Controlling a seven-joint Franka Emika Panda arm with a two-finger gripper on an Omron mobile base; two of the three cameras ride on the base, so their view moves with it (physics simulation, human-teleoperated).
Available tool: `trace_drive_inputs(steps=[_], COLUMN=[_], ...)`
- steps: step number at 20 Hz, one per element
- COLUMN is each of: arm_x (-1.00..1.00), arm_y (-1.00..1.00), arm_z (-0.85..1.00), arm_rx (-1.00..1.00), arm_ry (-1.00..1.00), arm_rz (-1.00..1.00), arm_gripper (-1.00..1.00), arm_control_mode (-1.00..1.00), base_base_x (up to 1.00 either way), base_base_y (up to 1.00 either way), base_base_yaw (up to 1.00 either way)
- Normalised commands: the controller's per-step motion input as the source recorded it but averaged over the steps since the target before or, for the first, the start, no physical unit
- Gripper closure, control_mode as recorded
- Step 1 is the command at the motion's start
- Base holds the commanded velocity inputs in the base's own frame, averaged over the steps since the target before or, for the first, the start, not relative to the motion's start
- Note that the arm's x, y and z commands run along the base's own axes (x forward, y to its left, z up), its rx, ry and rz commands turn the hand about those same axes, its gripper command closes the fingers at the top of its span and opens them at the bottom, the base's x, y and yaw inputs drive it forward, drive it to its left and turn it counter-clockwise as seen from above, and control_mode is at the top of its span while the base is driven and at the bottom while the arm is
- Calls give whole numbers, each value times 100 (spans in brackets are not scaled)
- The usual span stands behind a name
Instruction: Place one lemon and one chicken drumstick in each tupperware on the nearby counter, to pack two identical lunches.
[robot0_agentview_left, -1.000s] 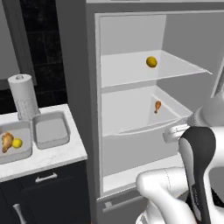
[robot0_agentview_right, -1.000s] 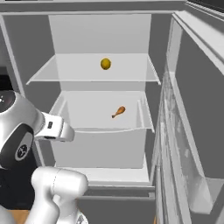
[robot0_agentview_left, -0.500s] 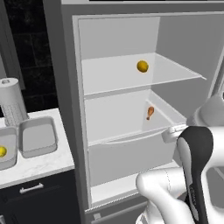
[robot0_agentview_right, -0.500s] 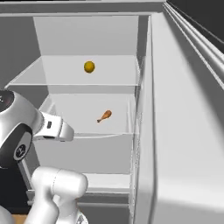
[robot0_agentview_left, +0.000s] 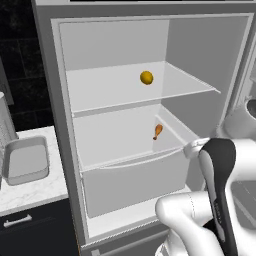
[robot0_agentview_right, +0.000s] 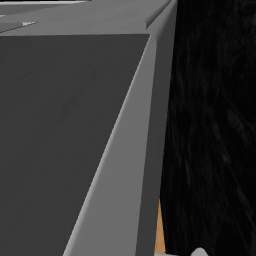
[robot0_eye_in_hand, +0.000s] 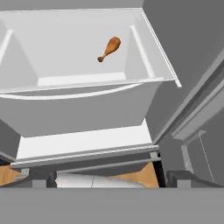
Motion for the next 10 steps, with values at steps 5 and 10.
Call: trace_drive_inputs(steps=[5, 10], arm_x=[98, 79], arm_y=[7, 8], arm_z=[-42, -63], arm_rx=[0, 0], arm_ry=[-1, -7], arm_rz=[0, 0], arm_gripper=[-100, -100], arm_control_mode=[-100, -100], base_base_x=[0, 0], base_base_y=[0, 0], base_base_yaw=[0, 0])
